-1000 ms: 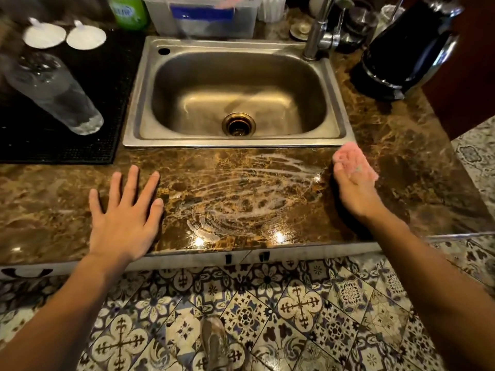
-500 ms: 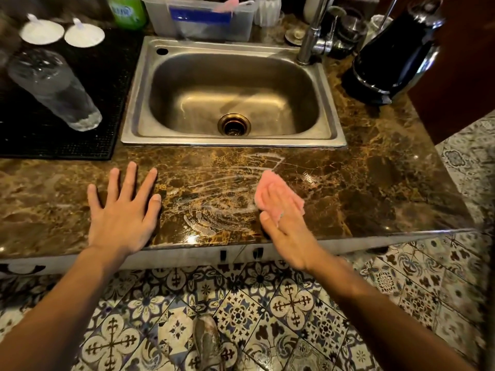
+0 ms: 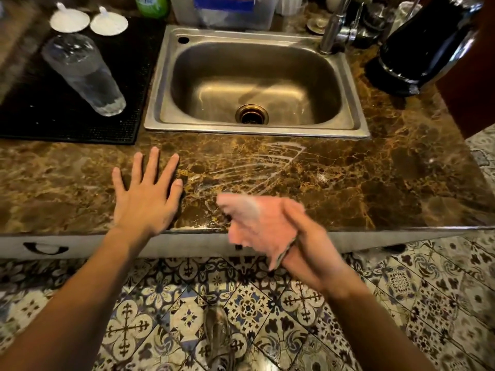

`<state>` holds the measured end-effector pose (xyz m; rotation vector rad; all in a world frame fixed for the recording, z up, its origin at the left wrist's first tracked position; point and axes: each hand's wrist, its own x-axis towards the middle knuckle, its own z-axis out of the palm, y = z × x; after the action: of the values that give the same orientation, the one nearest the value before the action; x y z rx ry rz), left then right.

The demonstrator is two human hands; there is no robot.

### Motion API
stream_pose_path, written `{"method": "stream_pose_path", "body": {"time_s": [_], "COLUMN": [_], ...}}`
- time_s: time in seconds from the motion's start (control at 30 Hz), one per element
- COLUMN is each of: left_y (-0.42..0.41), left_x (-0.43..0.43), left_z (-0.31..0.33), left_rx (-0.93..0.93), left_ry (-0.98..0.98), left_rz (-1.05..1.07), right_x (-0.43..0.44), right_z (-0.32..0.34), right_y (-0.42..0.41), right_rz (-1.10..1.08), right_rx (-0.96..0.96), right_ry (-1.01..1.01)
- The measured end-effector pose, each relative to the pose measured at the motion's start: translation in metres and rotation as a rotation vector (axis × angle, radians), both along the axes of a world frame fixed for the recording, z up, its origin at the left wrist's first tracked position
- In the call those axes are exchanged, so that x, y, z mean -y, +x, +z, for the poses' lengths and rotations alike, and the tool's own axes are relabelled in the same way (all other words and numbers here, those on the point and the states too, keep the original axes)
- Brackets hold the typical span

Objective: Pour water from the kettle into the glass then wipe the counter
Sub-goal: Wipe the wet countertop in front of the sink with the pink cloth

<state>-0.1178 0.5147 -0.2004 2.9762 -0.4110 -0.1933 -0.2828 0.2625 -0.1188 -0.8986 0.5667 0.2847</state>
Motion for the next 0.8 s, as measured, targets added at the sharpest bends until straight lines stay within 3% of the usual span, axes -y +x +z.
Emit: {"method": "stream_pose_path", "body": {"time_s": [0.27,0.33,0.5,0.7,0.8], "left_y": [-0.001,-0.001,0.000,0.000,-0.001], "left_x": [0.000,0.000,0.000,0.000,0.000], "left_z": [0.001,0.001,0.000,-0.002,-0.002], "left_rx": [0.000,0.002,0.012,0.015,0.014], "left_ry": [-0.002,-0.002,0.003,0.010,0.007], "left_rz": [-0.006,-0.004,-0.003,-0.004,-0.005], "right_x": [0.143,0.162,0.182,0.175,0.153], "right_z": [0.038,0.034,-0.003,-0.027,-0.034], "right_y": [0.026,0.030,0.042,0.076,0.091], "right_rz": [-0.474,-0.515,-0.180,-0.037,-0.011], "right_rx": [0.087,0.068,-0.190,-0.279,-0.119], "right_ry": [-0.299,-0.497,-1.041,-1.213,-1.348]}}
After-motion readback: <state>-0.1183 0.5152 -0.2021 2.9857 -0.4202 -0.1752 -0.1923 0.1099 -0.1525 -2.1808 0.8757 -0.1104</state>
